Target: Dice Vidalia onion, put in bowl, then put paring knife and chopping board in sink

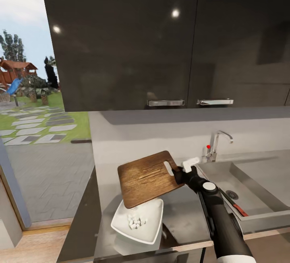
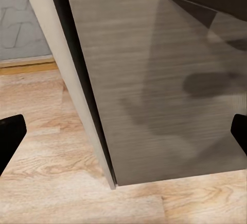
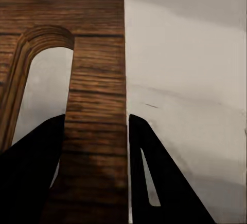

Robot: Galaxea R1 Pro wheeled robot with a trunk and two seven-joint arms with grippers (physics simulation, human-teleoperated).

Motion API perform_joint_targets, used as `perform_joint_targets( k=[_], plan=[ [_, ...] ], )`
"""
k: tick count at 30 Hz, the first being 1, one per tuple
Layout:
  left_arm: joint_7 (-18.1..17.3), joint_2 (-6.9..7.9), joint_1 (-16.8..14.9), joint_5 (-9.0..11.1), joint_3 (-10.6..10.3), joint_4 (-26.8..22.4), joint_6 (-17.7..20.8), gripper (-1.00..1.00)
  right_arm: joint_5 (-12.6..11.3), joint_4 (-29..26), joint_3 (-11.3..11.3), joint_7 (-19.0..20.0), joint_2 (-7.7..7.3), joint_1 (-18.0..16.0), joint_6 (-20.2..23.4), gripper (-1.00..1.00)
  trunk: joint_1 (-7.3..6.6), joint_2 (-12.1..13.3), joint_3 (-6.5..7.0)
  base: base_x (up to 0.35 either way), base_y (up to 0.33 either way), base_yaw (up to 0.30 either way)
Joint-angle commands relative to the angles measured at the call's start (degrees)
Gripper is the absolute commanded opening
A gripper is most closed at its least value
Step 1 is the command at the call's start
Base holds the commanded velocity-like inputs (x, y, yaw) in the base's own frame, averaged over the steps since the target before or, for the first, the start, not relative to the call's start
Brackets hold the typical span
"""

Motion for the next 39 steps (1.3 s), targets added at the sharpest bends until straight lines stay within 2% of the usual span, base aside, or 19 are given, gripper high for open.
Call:
perform_joint_targets(
  k=[1, 3, 5, 15, 25, 35, 37, 39],
  plan=[
    [0.51, 0.09, 0.02, 0.39, -0.48, -0.03, -0.06, 1.00, 0.22, -0.06, -0.53, 1.65, 0.08, -0.01, -0.01, -1.00, 0.02, -0.04, -0.01, 0.000, 0.000, 0.000],
    [0.51, 0.09, 0.02, 0.39, -0.44, 0.41, -0.07, 1.00, -0.54, -0.03, -0.98, 3.97, 0.10, -0.01, -0.10, -1.00, 0.02, -0.04, -0.01, 0.000, -0.003, 0.000],
    [0.51, 0.08, 0.02, 0.35, -0.43, 0.60, -0.10, 1.00, -0.66, 0.18, -1.05, 4.35, 0.15, -0.01, -0.11, -1.00, 0.02, -0.04, -0.01, 0.000, -0.051, 0.000],
    [0.51, 0.08, 0.02, 0.30, -0.44, 0.73, -0.12, 1.00, -0.65, 1.75, -1.02, 4.16, 0.91, -0.01, -0.04, -1.00, 0.02, -0.04, -0.01, 0.000, -0.254, 0.030],
    [0.51, 0.09, 0.02, 0.30, -0.46, 0.74, -0.12, 1.00, -0.80, 1.83, -1.01, 4.17, 0.97, -0.01, -0.04, -1.00, 0.02, -0.04, -0.01, 0.000, -0.299, 0.190],
    [0.51, 0.07, 0.02, 0.30, -0.48, 0.72, -0.12, 1.00, -1.48, 2.66, -1.04, 4.13, 1.05, -0.01, -0.04, -1.00, 0.02, -0.04, -0.01, 0.000, -0.299, 0.020],
    [0.51, 0.07, 0.02, 0.27, -0.48, 0.72, -0.12, 1.00, -1.57, 3.13, -1.63, 3.50, 1.10, -0.01, 0.00, -1.00, 0.02, -0.04, -0.01, -0.032, -0.299, 0.000],
    [0.51, 0.07, 0.02, 0.23, -0.48, 0.72, -0.12, 1.00, -1.62, 3.37, -3.58, 1.51, 1.14, -0.01, -0.02, -1.00, 0.02, -0.04, -0.01, -0.075, -0.299, 0.000]
  ],
)
